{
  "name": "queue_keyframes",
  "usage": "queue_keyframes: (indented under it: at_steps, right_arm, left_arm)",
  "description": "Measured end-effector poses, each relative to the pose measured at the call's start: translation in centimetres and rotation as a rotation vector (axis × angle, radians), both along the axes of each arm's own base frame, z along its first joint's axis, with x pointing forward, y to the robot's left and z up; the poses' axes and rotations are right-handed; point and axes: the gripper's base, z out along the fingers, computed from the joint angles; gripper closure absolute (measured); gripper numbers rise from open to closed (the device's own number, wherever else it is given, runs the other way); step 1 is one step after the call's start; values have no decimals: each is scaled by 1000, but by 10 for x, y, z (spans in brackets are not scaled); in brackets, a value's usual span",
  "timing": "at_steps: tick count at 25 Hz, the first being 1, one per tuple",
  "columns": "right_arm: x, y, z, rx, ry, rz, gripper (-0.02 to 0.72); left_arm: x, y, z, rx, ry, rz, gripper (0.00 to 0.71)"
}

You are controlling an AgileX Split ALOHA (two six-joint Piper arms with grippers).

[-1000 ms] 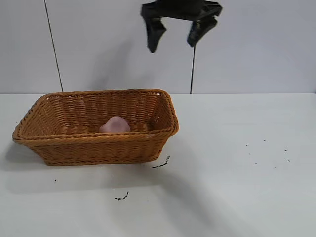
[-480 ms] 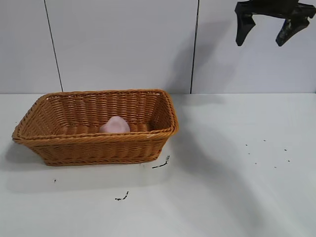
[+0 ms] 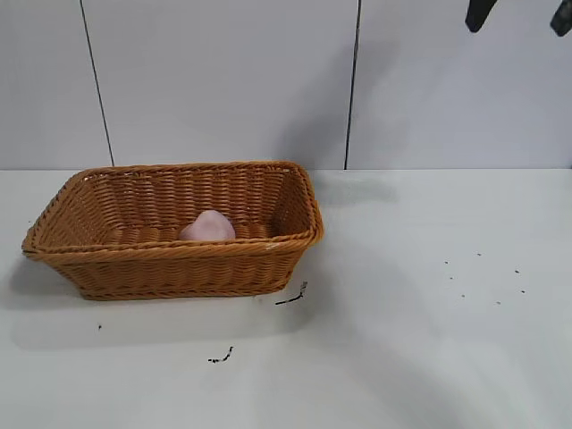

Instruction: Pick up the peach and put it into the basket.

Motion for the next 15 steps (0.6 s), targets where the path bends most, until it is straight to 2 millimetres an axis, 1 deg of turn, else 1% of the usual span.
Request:
queue_keyframes:
  at_steps: [1,3,4,5,7,11,13,14,15]
  right_arm:
    - [-14,0,4,3,5,-5,8]
    - [-50,-1,20,6,-11,-9,8]
    - [-69,-1,24,6,-13,-9,8]
    - [-85,-1,23,5,0,-9,8]
    - [-126,-2,27,6,-10,-9,8]
    - [-200,-2,10,15,7,-7,8]
    - [-233,-2,-6,22,22,-6,8]
    - [-250,-2,-11,24,5,-5,8]
    - [-264,-2,-20,23,-3,-5,8]
  left_arm:
    - [0,0,0,0,0,0,16]
    - [0,0,0,0,0,0,16]
    - [0,0,0,0,0,0,16]
    - [0,0,0,0,0,0,16]
    - [0,0,0,0,0,0,16]
    - [0,0,0,0,0,0,16]
    - [0,0,0,0,0,0,16]
    - [0,0,0,0,0,0,16]
    - [0,0,0,0,0,0,16]
